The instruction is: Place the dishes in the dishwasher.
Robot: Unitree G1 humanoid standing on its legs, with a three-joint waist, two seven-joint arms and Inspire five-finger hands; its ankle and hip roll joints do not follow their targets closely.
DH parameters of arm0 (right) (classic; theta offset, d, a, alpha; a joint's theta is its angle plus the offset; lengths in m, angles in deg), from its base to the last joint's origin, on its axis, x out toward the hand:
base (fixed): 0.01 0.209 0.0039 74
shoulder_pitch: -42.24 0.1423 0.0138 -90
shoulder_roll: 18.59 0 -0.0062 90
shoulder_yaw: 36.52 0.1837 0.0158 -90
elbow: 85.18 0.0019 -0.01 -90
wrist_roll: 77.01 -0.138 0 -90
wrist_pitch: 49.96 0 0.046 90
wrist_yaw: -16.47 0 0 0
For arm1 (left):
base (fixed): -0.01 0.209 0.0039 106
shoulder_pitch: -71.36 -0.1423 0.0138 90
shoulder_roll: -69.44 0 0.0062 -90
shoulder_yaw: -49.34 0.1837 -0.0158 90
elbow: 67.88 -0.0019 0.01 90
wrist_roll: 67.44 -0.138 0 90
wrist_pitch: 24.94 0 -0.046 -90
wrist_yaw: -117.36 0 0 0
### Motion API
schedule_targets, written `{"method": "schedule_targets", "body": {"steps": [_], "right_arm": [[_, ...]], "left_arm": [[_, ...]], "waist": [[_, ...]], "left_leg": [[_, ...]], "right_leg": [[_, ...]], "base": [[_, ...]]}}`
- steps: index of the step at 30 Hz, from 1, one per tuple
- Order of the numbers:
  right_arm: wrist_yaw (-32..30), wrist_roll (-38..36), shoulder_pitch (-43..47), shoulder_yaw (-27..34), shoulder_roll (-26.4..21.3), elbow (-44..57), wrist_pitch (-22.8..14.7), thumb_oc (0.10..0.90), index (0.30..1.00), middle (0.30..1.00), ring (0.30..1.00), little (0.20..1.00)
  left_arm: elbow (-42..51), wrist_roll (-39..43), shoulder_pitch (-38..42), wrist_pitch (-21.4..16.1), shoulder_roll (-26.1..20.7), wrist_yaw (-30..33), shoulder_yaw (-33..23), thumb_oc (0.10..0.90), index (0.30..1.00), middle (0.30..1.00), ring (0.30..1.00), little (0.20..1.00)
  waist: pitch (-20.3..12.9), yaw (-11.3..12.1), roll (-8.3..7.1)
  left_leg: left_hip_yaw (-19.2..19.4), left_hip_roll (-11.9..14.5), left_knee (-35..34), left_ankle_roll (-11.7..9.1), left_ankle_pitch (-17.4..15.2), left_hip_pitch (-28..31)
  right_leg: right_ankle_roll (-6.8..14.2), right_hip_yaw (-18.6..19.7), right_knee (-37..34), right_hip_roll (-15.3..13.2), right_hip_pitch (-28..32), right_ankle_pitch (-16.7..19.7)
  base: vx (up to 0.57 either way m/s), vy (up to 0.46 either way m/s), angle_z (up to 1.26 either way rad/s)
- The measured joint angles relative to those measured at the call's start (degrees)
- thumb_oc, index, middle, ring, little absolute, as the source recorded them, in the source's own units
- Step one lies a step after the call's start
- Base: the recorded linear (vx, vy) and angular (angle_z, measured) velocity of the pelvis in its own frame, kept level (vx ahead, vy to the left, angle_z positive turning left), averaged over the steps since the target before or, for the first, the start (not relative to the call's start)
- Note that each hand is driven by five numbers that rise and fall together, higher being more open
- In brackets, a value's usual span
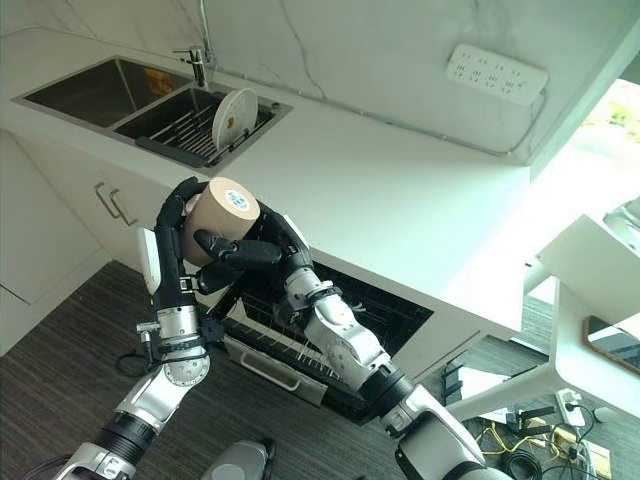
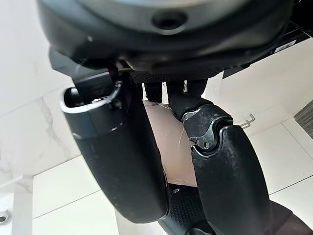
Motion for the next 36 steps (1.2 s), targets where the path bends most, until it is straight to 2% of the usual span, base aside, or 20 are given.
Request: {"method": "schedule_targets", "body": {"steps": [5,7,13,17,21,23,24,26,28,30,32,33,34,36], "right_arm": [[-3.2,-1.2,-2.0,-0.6,-0.1,0.0,-5.3,0.400,0.300,0.300,0.300,0.300],[-3.7,-2.1,-3.8,-0.2,-0.8,1.8,-7.1,0.400,0.300,0.300,0.300,0.300],[-3.3,-3.4,-14.3,3.6,-7.1,20.1,-7.2,0.400,0.300,0.300,0.300,0.300],[0.4,-3.5,-14.4,4.2,-6.5,20.9,-7.2,0.400,0.300,0.300,0.300,0.300],[3.0,-3.5,-14.9,4.3,-6.5,20.9,-7.2,0.400,0.300,0.300,0.300,0.300],[4.6,-5.8,-16.1,4.3,-6.3,20.9,-7.2,0.400,0.300,0.300,0.300,0.300],[4.9,-6.3,-16.4,4.3,-6.6,20.9,-7.2,0.400,0.300,0.300,0.300,0.300],[6.5,-7.6,-17.9,5.1,-6.9,20.5,-7.2,0.400,0.300,0.300,0.300,0.300],[7.6,-7.7,-18.1,5.2,-6.9,19.5,-7.1,0.400,0.300,0.300,0.300,0.300],[8.0,-7.7,-18.1,5.2,-6.9,19.5,-7.0,0.400,0.300,0.300,0.300,0.300],[8.5,-7.5,-18.1,5.8,-6.8,19.7,-7.0,0.400,0.300,0.300,0.300,0.300],[8.8,-7.1,-18.3,6.2,-6.6,19.7,-7.0,0.400,0.300,0.300,0.300,0.300],[8.8,-6.5,-18.8,6.9,-6.4,20.0,-7.0,0.400,0.300,0.300,0.300,0.300],[9.8,-5.7,-20.5,8.3,-5.9,20.8,-7.1,0.400,0.300,0.300,0.300,0.300]], "left_arm": [[-0.3,2.4,1.7,-0.6,-1.0,-6.5,0.5,0.800,0.900,0.900,0.900,0.900],[-0.1,4.9,2.0,-2.1,-1.0,-9.6,0.7,0.800,0.900,0.900,0.900,0.900],[13.1,6.3,-2.8,-3.4,-1.2,-17.2,-0.3,0.800,0.900,0.900,0.900,0.900],[19.0,6.5,-6.6,-3.8,-2.5,-21.0,-4.3,0.800,0.900,0.900,0.900,0.900],[21.1,6.4,-9.6,-5.1,-2.8,-22.2,-6.0,0.800,0.900,0.900,0.900,0.900],[22.0,6.0,-10.8,-5.2,-3.1,-23.8,-6.9,0.800,0.900,0.900,0.900,0.900],[21.8,6.0,-11.0,-5.3,-3.1,-24.3,-6.9,0.800,0.900,0.900,0.900,0.900],[20.7,6.1,-11.1,-6.3,-3.1,-26.3,-6.9,0.800,0.900,0.900,0.900,0.900],[19.2,6.1,-11.4,-7.4,-3.1,-27.2,-6.9,0.800,0.900,0.900,0.900,0.900],[19.1,6.1,-11.5,-8.0,-3.1,-27.3,-7.0,0.800,0.900,0.900,0.900,0.900],[18.1,6.0,-10.9,-9.4,-3.2,-27.3,-7.1,0.800,0.900,0.900,0.900,0.900],[16.8,5.8,-10.1,-10.2,-3.3,-27.4,-7.1,0.800,0.900,0.900,0.900,0.900],[16.4,5.3,-9.4,-10.3,-3.9,-27.4,-6.9,0.800,0.900,0.900,0.900,0.900],[16.8,2.7,-8.5,-10.3,-5.8,-27.0,-6.8,0.800,0.900,0.900,0.900,0.900]], "waist": [[0.4,-0.3,0.49],[0.9,-1.8,1.25],[2.5,-4.1,3.41],[2.6,-4.6,4.03],[2.6,-4.4,5.74],[2.5,-4.5,5.92],[2.5,-4.6,5.90],[2.5,-4.7,6.02],[2.6,-4.5,6.42],[2.9,-5.0,7.51],[2.9,-6.7,9.11],[3.2,-7.8,8.44],[3.3,-8.2,8.40],[3.3,-9.4,7.12]], "left_leg": [[0.2,-0.4,0.1,0.6,-0.2,-0.2],[0.5,-0.8,0.1,0.9,-0.3,-0.2],[1.9,-0.8,0.0,1.2,-0.3,0.4],[2.1,0.5,-1.8,0.3,0.3,1.7],[1.7,1.6,-2.8,-0.4,0.8,2.4],[1.6,2.1,-3.3,-0.8,1.1,2.2],[1.4,2.1,-4.2,-1.1,1.6,2.5],[-0.2,1.5,-7.3,-1.5,3.9,4.1],[-2.3,1.0,-7.0,-1.7,4.4,3.7],[-3.6,1.5,-2.3,-1.4,1.2,1.3],[-2.4,4.8,-0.1,-2.8,-1.4,1.1],[-0.1,3.2,1.5,-3.0,-2.2,1.4],[1.1,1.9,3.0,-1.6,-3.0,0.5],[2.5,-0.9,5.6,0.7,-4.2,-0.5]], "right_leg": [[0.0,0.0,0.0,-0.5,0.0,0.0],[0.0,0.2,-0.1,-0.9,0.1,0.0],[0.6,0.9,-0.7,-0.8,0.1,0.3],[0.7,1.4,-1.1,0.4,0.1,0.3],[-0.2,1.2,-0.7,1.5,0.3,-0.6],[-0.9,1.4,-0.7,2.5,0.3,-0.9],[-0.9,1.3,-0.7,2.7,0.3,-1.0],[-1.4,3.9,0.0,3.5,0.0,-2.6],[-1.4,5.1,1.5,2.3,-1.3,-3.3],[-1.1,5.1,2.2,1.7,-1.4,-3.1],[-0.5,6.2,3.6,0.8,-1.5,-3.7],[0.5,7.9,3.7,-1.3,-1.6,-3.4],[1.1,8.6,3.6,-2.4,-1.4,-2.7],[0.5,10.9,3.3,-4.6,-2.3,-1.2]], "base": [[0.00,0.007,0.00],[0.00,0.000,0.00],[-0.01,-0.015,-0.05],[-0.01,-0.059,-0.10],[0.01,-0.107,0.00],[0.01,-0.057,0.00],[0.00,0.005,0.11],[-0.08,0.180,0.28],[-0.10,0.424,0.10],[-0.06,0.464,-0.08],[-0.03,0.447,-0.18],[-0.01,0.430,-0.23],[-0.01,0.263,-0.19],[0.00,0.170,-0.15]]}}
